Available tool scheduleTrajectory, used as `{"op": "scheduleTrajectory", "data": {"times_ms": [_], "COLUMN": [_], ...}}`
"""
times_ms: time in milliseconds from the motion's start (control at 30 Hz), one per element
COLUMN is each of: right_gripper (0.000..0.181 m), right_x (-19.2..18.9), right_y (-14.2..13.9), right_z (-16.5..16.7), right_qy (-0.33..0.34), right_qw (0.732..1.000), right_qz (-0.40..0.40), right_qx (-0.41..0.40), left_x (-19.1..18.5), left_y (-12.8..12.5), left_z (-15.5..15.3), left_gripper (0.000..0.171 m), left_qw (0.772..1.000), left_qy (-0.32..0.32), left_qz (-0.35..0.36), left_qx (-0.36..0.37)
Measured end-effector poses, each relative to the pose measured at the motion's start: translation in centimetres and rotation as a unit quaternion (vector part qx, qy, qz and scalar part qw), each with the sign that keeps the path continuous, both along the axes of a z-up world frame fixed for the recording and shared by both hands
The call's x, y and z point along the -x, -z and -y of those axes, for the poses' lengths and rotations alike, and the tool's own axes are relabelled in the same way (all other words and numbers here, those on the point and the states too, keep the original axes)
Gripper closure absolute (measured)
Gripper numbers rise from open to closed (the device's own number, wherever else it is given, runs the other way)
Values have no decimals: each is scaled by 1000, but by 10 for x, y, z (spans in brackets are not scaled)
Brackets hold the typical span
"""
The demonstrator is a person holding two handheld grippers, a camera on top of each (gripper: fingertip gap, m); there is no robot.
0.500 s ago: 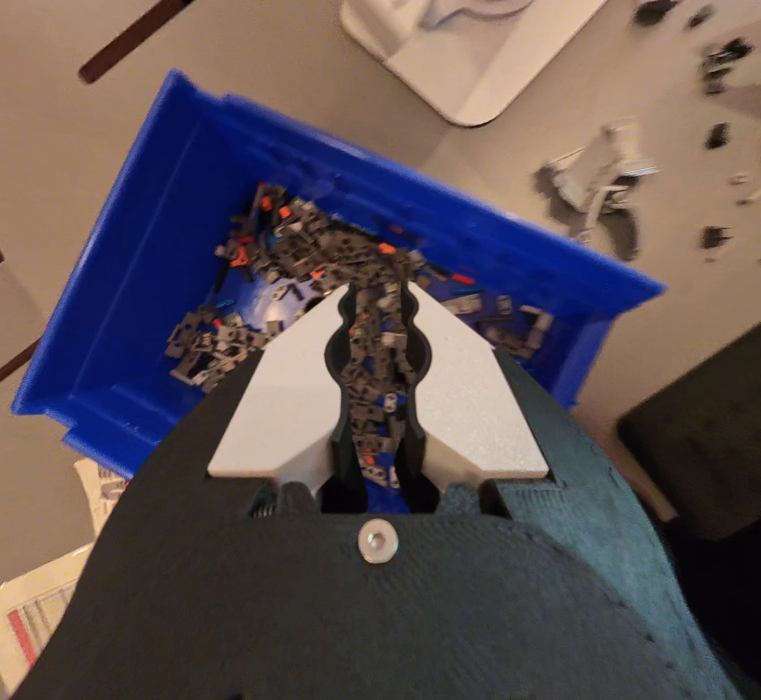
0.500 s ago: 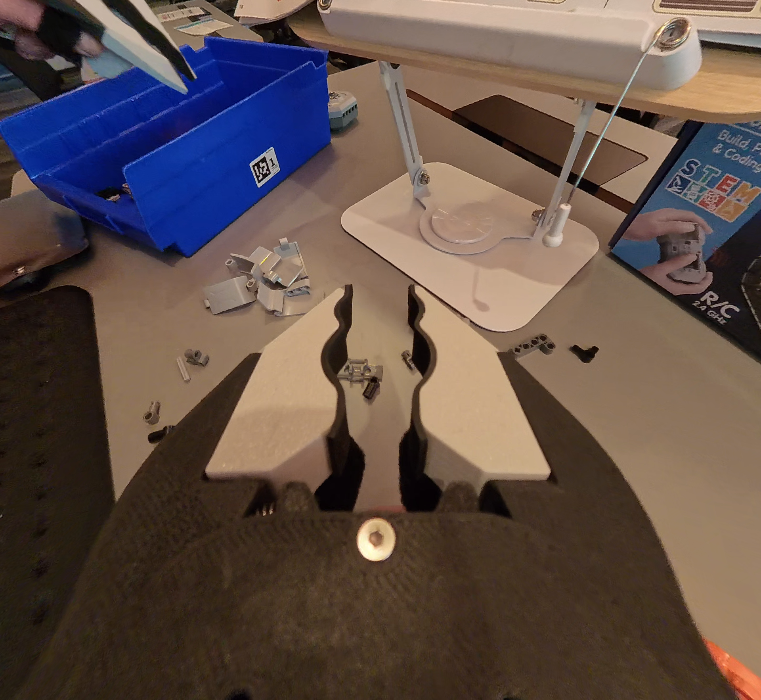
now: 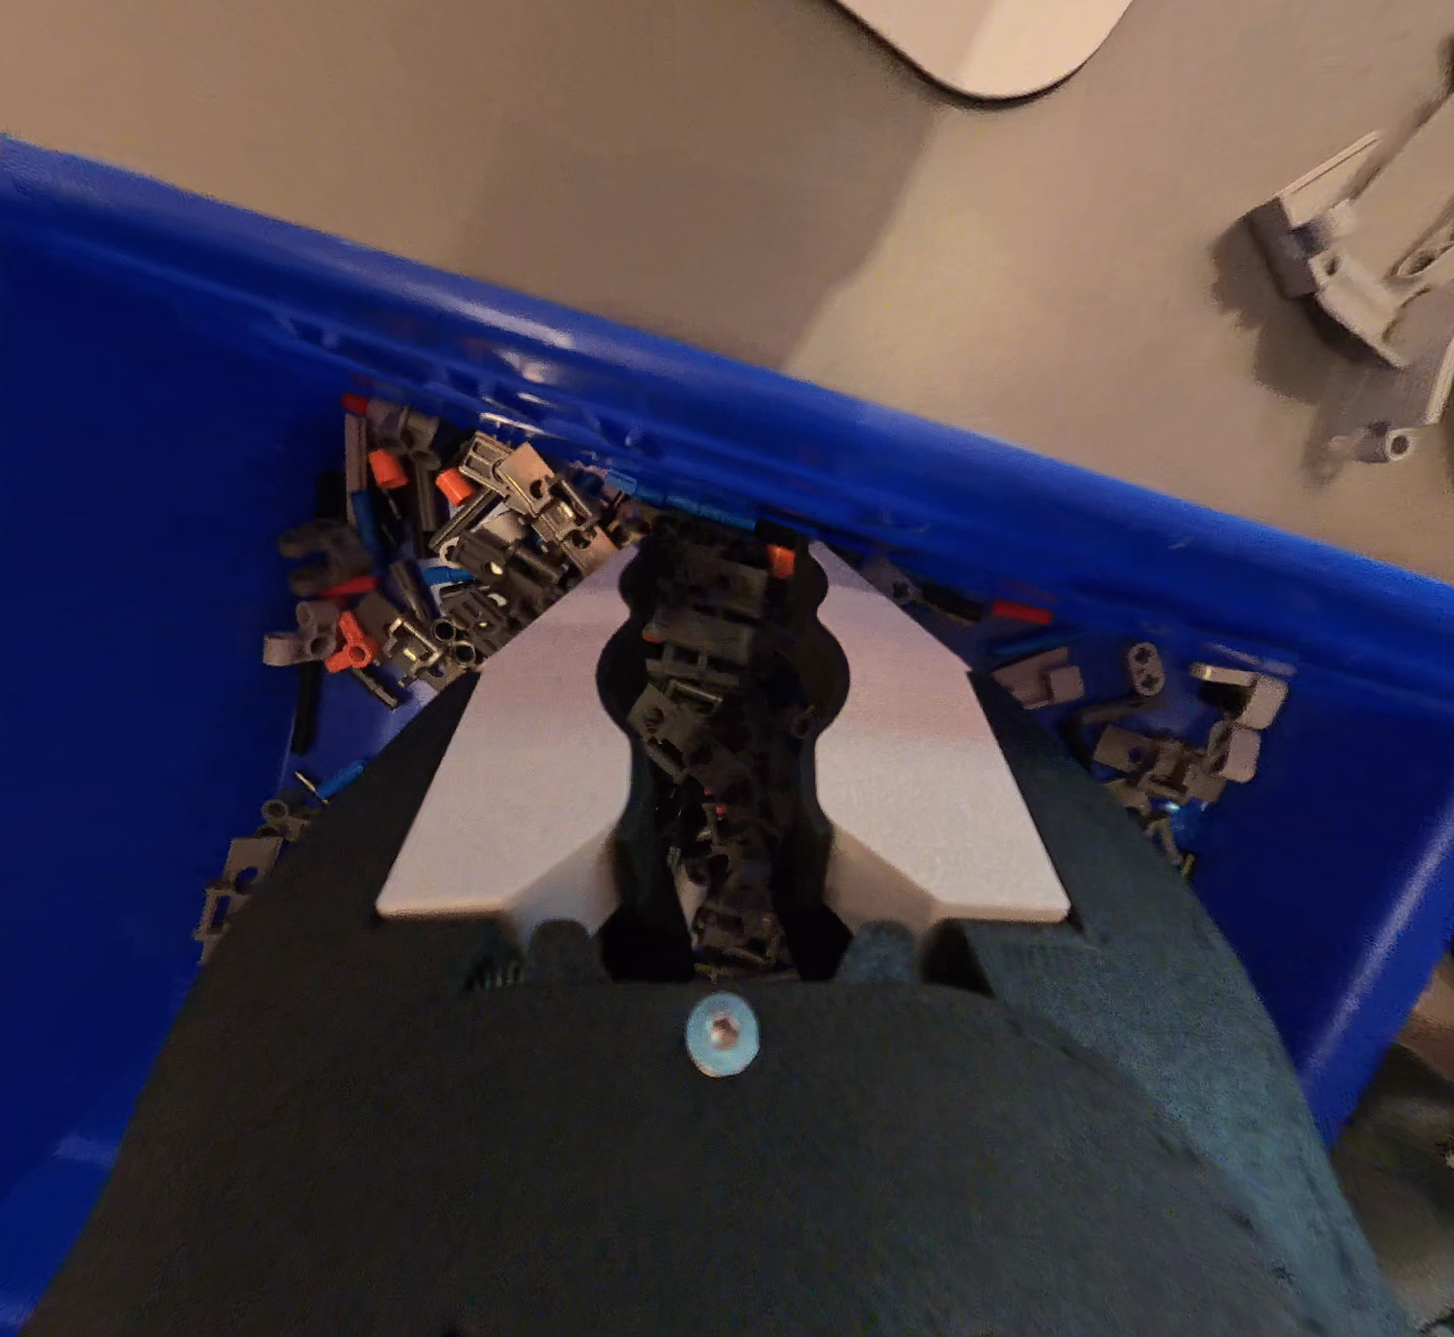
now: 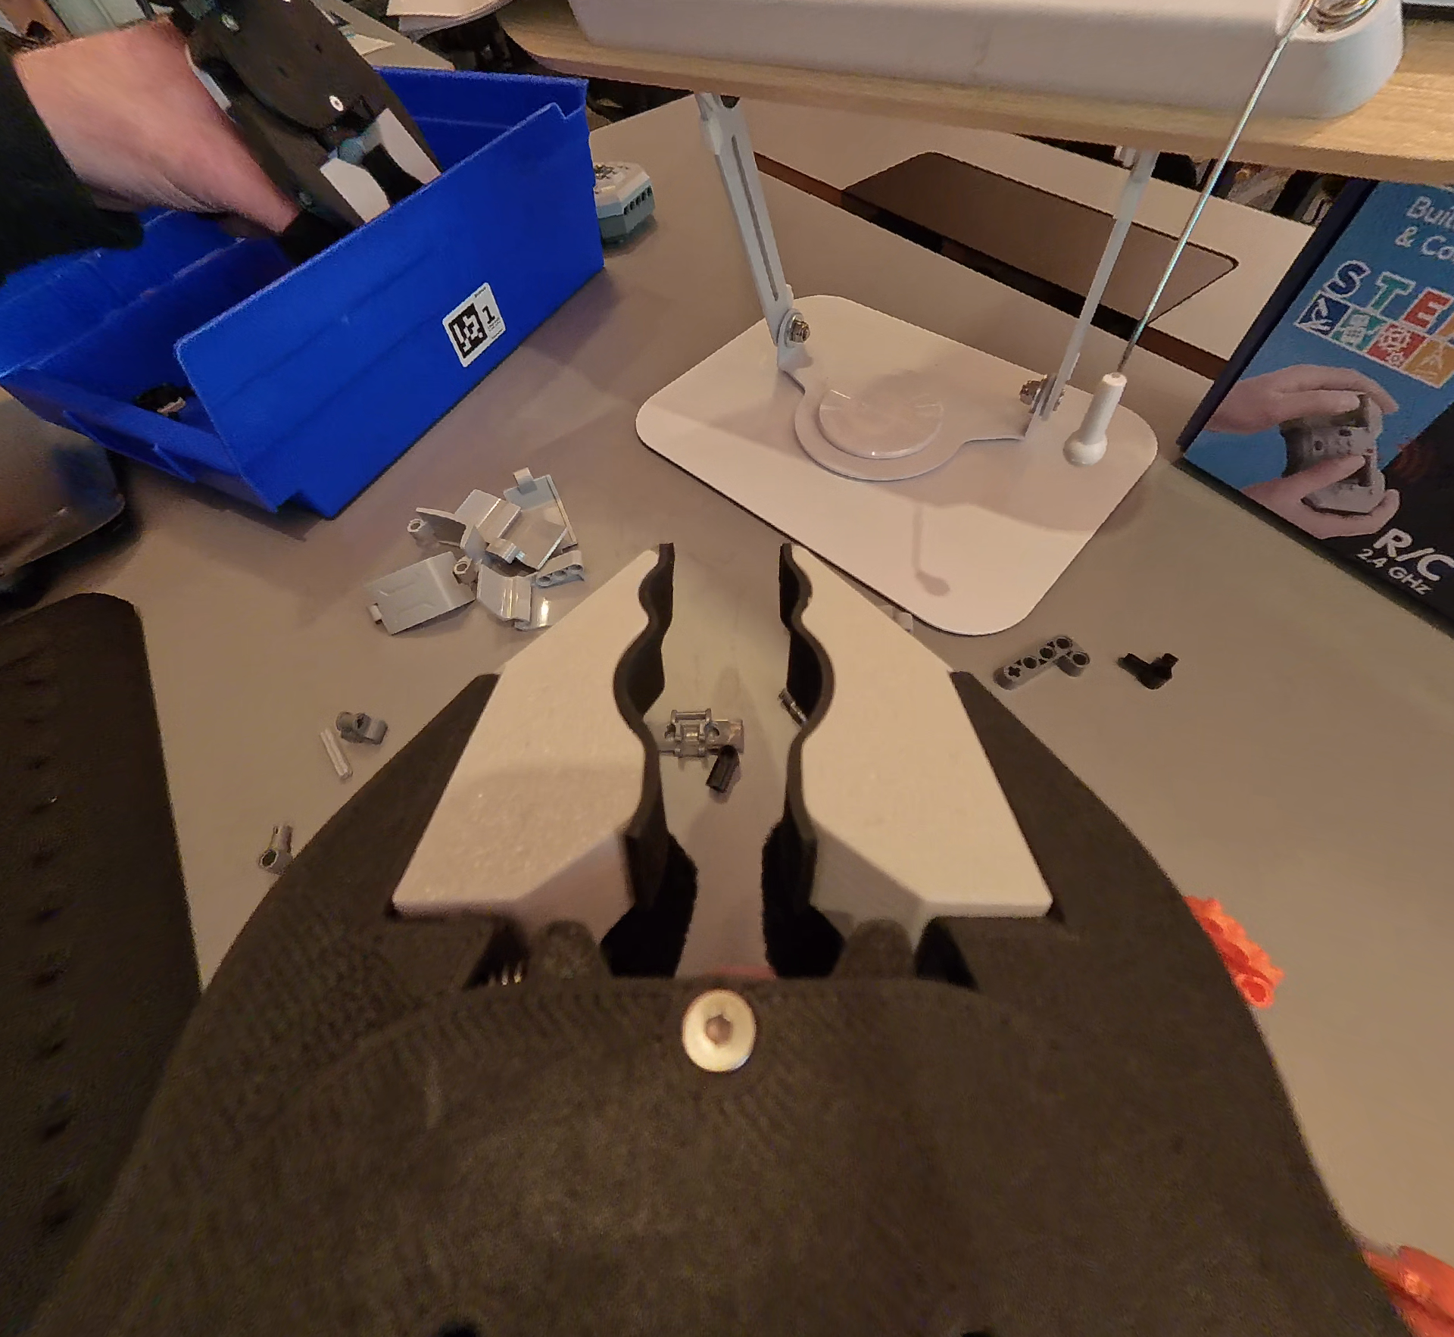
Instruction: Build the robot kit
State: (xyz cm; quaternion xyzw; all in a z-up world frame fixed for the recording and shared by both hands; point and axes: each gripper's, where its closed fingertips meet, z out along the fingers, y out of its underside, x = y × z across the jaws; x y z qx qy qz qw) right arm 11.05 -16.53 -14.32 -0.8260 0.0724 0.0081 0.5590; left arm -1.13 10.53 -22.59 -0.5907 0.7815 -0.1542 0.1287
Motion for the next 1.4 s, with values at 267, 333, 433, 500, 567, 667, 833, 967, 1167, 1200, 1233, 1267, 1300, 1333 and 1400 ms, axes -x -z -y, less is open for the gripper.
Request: {"op": "scheduleTrajectory", "data": {"times_ms": [267, 333, 433, 500, 567, 667, 833, 967, 1167, 1200, 1233, 1267, 1300, 1333, 1400], "right_gripper": [157, 157, 157, 157, 157, 157, 157, 157, 157, 157, 157, 157, 157, 157, 157], "right_x": [-4, -5, -6, -6, -7, -8, -10, -10, -10, -10, -10, -10, -10, -9, -7], "right_y": [4, 4, 5, 5, 5, 5, 3, 3, -1, -2, -2, -3, -5, -6, -11], "right_z": [0, 0, 0, 1, 2, 3, 8, 10, 11, 11, 12, 12, 11, 11, 9], "right_qy": [9, 10, 10, 10, 10, 11, 16, 17, 17, 17, 17, 17, 16, 15, 10], "right_qw": [1000, 1000, 1000, 1000, 1000, 1000, 1000, 1000, 999, 999, 999, 999, 999, 999, 999], "right_qz": [-6, -7, -8, -10, -11, -11, -11, -12, -9, -9, -8, -7, -6, -5, -1], "right_qx": [-4, -5, -8, -9, -11, -13, -19, -23, -27, -27, -28, -29, -30, -31, -34], "left_x": [16, 12, 11, 12, 11, 13, 20, 19, 19, 19, 18, 18, 18, 19, 23], "left_y": [-8, -10, -1, 5, 6, 10, 14, 13, 1, -5, -11, -17, -23, -28, -37], "left_z": [-19, -15, -11, -10, -7, -9, -14, -14, -15, -14, -14, -11, -5, -5, -1], "left_gripper": [148, 145, 143, 147, 145, 143, 152, 158, 161, 161, 161, 161, 162, 161, 161], "left_qw": [998, 999, 999, 998, 998, 997, 995, 996, 997, 998, 997, 997, 997, 996, 995], "left_qy": [-6, -6, -14, -33, -36, -48, -73, -76, -61, -51, -49, -40, -21, -21, -19], "left_qz": [-45, -34, -46, -56, -53, -59, -67, -52, -18, -7, 3, 14, 27, 36, 48], "left_qx": [-51, -35, -26, -14, -4, -9, -8, -7, -33, -46, -63, -71, -73, -84, -86]}}
